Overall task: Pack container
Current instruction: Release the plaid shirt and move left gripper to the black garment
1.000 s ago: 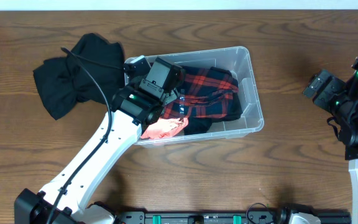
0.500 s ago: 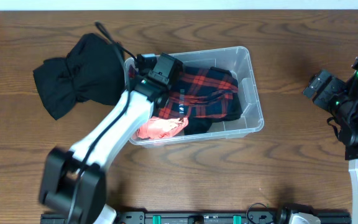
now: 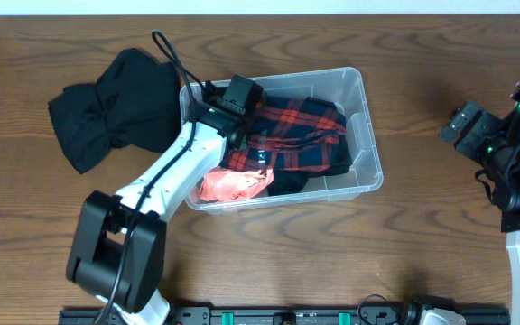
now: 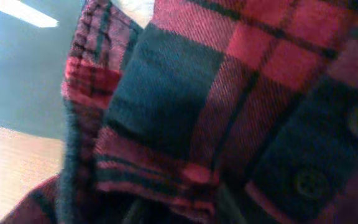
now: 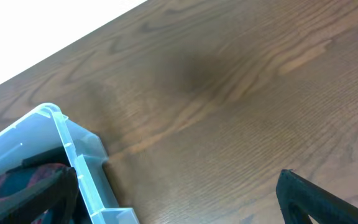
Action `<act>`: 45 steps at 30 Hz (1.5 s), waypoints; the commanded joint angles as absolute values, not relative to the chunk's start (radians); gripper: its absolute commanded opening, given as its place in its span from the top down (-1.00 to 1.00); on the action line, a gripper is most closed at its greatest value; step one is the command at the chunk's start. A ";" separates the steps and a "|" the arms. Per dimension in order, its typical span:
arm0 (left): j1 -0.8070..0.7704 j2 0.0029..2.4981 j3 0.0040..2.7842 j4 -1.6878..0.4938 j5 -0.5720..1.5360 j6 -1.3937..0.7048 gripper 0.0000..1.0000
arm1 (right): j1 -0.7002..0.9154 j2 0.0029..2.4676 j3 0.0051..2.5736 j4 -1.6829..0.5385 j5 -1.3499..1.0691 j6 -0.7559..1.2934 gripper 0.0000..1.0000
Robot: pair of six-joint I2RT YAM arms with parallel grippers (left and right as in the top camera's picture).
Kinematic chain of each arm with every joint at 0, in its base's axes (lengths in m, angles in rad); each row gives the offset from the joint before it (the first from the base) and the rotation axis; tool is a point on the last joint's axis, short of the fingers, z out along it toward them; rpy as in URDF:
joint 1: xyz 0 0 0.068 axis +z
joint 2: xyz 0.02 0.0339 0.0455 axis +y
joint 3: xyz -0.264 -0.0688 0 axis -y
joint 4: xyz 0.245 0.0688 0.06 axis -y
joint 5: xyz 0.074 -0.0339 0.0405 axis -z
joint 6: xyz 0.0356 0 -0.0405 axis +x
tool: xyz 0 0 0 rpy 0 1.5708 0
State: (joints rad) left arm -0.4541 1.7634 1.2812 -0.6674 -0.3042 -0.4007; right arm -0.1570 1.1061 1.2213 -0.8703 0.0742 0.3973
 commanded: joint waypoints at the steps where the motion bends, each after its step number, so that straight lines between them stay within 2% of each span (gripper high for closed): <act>1: -0.461 1.628 1.306 -0.686 -0.244 -0.366 0.03 | -0.163 1.106 1.223 -0.868 0.071 0.388 -0.99; 2: -0.456 1.577 1.311 -0.687 -0.246 -0.363 -0.30 | -0.163 1.106 1.223 -0.869 0.071 0.388 -0.99; 3: -0.451 1.531 1.312 -0.687 -0.247 -0.363 -0.54 | -0.163 1.106 1.223 -0.868 0.071 0.388 -0.98; 5: -0.424 1.441 1.312 -0.688 -0.247 -0.363 -0.77 | -0.163 1.106 1.223 -0.868 0.071 0.388 -0.99; 9: -0.284 1.292 1.312 -0.712 -0.247 -0.364 -0.88 | -0.163 1.106 1.223 -0.869 0.071 0.387 -0.98; 12: -0.109 1.238 1.312 -0.752 -0.235 -0.374 -0.98 | -0.163 1.106 1.223 -0.868 0.071 0.388 -0.99; 20: 0.460 1.400 1.311 -0.828 0.218 -0.318 -0.96 | -0.163 1.106 1.223 -0.868 0.071 0.388 -0.98; 27: 0.749 1.700 1.311 -0.770 0.459 -0.269 -0.96 | -0.163 1.106 1.223 -0.869 0.071 0.388 -0.98; 37: 0.799 2.004 1.311 -0.522 0.702 -0.243 -0.96 | -0.163 1.106 1.223 -0.869 0.071 0.388 -0.98; 45: 0.738 2.111 1.311 -0.383 0.729 -0.244 -0.96 | -0.163 1.106 1.223 -0.869 0.071 0.388 -0.98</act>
